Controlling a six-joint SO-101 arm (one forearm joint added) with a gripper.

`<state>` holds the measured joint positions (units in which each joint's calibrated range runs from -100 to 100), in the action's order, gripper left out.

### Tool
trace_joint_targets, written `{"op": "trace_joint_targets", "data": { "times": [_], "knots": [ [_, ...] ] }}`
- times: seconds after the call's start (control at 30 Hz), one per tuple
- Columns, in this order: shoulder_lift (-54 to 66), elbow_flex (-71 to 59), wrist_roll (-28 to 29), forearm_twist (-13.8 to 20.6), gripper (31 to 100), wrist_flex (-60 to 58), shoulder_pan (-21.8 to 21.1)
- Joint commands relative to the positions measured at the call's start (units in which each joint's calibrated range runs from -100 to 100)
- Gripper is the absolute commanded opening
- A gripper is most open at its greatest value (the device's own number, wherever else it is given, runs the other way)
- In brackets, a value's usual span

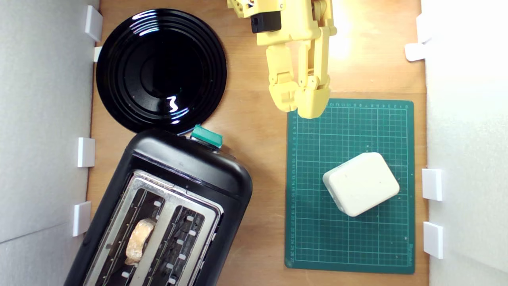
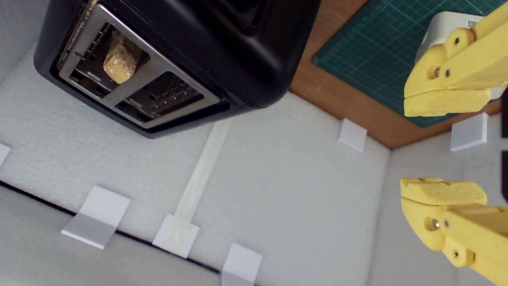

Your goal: Pick bread and place in toaster

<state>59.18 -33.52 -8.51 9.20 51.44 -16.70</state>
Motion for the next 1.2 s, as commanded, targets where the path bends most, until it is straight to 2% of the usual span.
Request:
{"op": "trace_joint_targets", "data": {
  "times": [0.0, 0.27, 0.5, 0.9, 1.17],
  "knots": [
    [7.71, -10.92, -2.55, 0.5, 72.3, -1.61, -0.38],
    [25.02, -35.89, -8.25, -0.22, 71.8, -1.61, -0.46],
    [35.67, -49.5, -9.82, 0.5, 59.2, -1.53, -0.46],
    [39.49, -61.13, -12.81, -0.22, 48.6, -1.53, -0.46],
    [39.58, -63.58, -13.28, 0.14, 42.3, -1.53, -0.54]
  ]
}}
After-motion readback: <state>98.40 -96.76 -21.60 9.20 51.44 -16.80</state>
